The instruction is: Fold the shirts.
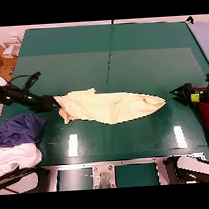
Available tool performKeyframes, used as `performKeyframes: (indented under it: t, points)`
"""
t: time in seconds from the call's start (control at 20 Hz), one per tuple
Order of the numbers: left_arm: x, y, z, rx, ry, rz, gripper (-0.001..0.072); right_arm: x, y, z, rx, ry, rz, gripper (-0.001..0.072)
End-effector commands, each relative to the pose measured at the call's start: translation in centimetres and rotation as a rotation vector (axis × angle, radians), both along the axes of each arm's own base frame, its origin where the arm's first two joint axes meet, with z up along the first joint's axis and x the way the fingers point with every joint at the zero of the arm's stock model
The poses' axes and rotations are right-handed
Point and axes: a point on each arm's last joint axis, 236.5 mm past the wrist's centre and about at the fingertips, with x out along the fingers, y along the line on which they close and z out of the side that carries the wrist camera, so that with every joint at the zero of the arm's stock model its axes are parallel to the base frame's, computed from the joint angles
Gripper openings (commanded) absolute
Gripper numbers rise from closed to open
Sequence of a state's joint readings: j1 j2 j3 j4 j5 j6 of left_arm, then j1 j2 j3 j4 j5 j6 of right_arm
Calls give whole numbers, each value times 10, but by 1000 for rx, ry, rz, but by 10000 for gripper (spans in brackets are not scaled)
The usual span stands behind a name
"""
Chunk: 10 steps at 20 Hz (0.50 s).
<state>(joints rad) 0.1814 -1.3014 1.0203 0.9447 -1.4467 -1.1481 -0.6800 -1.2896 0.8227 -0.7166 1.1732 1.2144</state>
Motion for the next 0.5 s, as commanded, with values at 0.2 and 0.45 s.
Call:
performKeyframes:
  t: [0.2,0.45]
  points:
    - [95,85,48,147,-263,309,683,15,32,8,36,-5,110,448]
    - [86,69,-18,49,-30,279,683,15,68,-19,73,64,204,421]
